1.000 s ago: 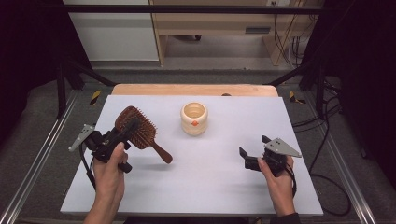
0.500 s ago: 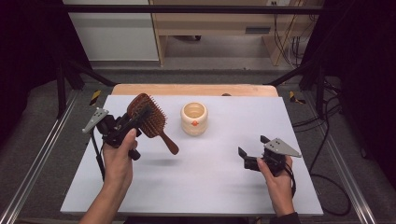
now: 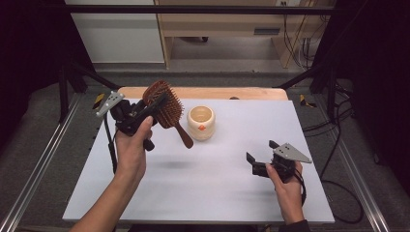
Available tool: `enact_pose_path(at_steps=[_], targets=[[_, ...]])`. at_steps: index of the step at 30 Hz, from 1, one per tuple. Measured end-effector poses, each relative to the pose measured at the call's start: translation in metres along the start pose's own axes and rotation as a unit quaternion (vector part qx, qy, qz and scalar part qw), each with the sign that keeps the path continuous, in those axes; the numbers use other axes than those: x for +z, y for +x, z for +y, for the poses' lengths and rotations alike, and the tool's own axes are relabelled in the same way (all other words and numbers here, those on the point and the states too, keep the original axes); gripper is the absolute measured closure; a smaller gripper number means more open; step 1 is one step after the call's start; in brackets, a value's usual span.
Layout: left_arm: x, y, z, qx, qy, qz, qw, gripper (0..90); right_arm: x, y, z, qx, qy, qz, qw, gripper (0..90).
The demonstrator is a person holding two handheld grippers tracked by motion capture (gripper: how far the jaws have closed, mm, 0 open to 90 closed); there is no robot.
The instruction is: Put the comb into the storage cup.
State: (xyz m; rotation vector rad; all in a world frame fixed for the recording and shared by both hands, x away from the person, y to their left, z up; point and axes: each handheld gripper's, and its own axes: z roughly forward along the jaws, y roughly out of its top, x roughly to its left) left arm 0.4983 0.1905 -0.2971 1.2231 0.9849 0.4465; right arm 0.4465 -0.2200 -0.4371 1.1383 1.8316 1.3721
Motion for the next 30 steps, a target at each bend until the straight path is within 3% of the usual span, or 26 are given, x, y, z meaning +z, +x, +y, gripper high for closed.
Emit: enact_pose_path(at_steps=[11, 19, 30], targets=[[0.018, -0.007, 0.019, 0.007, -0.005, -0.002, 1.0, 51.4, 0.0, 0.0, 0.0, 0.0, 0.0, 0.001, 1.0, 4.2], [0.025, -0.006, 0.028, -0.009, -0.022, -0.002, 0.9997, 51.4, 0.001, 0.001, 0.0, 0.004, 0.0, 0.002, 1.0, 4.2], [0.044, -0.007, 0.039, -0.005, -0.027, 0.01, 0.9996, 51.3, -0.001, -0.001, 0.0, 0.01, -0.005, 0.001, 0.9999, 4.2]])
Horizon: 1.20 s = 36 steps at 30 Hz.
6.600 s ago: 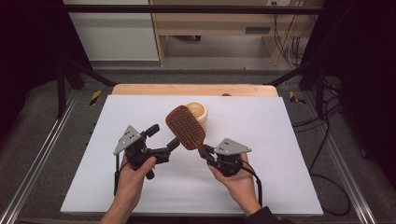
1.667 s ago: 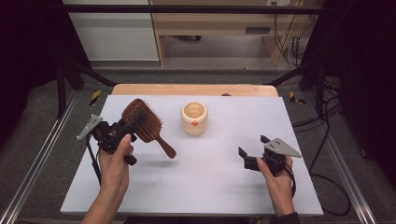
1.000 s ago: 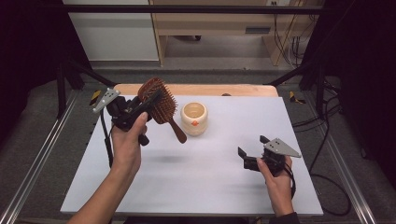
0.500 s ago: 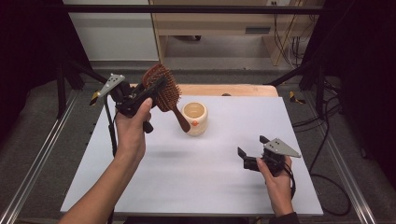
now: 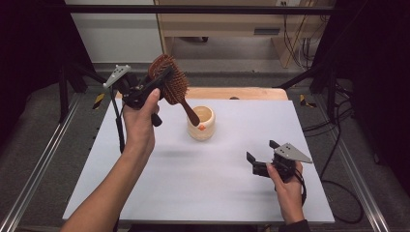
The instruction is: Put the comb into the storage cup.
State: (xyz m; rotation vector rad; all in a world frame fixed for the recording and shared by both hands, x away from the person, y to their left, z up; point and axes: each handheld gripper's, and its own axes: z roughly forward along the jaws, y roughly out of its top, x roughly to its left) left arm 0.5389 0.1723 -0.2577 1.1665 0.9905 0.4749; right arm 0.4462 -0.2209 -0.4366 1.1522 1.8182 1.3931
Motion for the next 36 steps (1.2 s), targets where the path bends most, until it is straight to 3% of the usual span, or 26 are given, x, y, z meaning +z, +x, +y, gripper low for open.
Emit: enact_pose_path(at_steps=[7, 18, 22, 36], targets=[[0.016, 0.001, 0.002, 0.01, -0.001, 0.006, 0.9999, 51.3, -0.001, 0.0, 0.0, 0.001, -0.005, 0.001, 1.0, 4.2], [0.034, 0.003, 0.004, 0.009, -0.014, 0.01, 0.9998, 51.2, -0.001, -0.002, 0.0, 0.003, -0.005, 0.0, 1.0, 4.2], [0.037, 0.002, 0.002, 0.017, -0.013, 0.013, 0.9997, 51.2, -0.002, -0.003, 0.0, 0.006, -0.006, 0.0, 1.0, 4.2], [0.044, 0.003, -0.004, 0.011, -0.014, 0.015, 0.9997, 51.2, -0.002, -0.003, 0.0, 0.006, -0.007, -0.001, 1.0, 4.3]])
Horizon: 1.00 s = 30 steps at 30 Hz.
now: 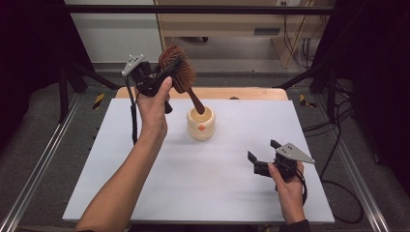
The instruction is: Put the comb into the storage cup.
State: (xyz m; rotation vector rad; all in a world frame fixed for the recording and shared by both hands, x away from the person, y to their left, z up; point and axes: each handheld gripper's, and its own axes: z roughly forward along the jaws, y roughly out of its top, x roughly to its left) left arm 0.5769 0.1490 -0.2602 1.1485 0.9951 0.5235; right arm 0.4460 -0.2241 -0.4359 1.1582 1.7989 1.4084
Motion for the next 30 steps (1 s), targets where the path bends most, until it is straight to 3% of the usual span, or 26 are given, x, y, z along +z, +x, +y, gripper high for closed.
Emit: enact_pose_path(at_steps=[30], targets=[[0.011, -0.004, -0.005, 0.008, -0.004, 0.002, 1.0, 51.2, -0.001, -0.001, 0.0, 0.0, -0.004, 0.0, 1.0, 4.3]])
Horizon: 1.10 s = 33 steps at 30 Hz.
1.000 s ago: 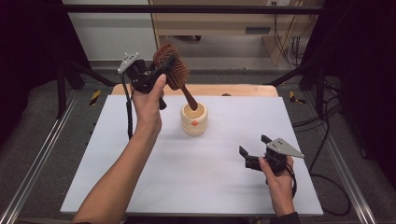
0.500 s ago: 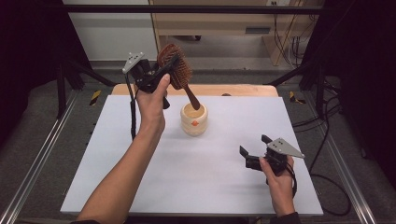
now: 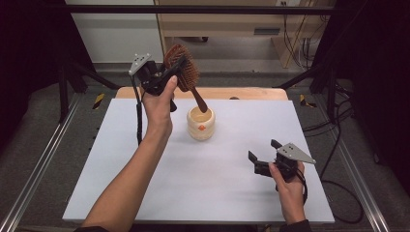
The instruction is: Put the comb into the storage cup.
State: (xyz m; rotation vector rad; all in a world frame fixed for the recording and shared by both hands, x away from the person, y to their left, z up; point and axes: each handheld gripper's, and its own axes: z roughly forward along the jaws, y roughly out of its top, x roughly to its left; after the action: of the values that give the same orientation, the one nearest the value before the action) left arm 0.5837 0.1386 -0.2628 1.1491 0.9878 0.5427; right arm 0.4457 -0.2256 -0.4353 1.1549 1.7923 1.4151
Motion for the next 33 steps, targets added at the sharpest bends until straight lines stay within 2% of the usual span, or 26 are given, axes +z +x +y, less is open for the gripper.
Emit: enact_pose_path(at_steps=[26, 33], targets=[[0.0059, 0.0044, -0.004, -0.001, -0.005, 0.008, 1.0, 51.1, 0.0, -0.0004, 0.0001, 0.0, -0.002, -0.001, 1.0, 4.2], [0.0078, 0.0055, -0.0059, 0.004, -0.006, 0.012, 0.9999, 51.1, -0.0001, 0.0002, 0.0001, -0.003, -0.002, 0.0, 1.0, 4.3]])
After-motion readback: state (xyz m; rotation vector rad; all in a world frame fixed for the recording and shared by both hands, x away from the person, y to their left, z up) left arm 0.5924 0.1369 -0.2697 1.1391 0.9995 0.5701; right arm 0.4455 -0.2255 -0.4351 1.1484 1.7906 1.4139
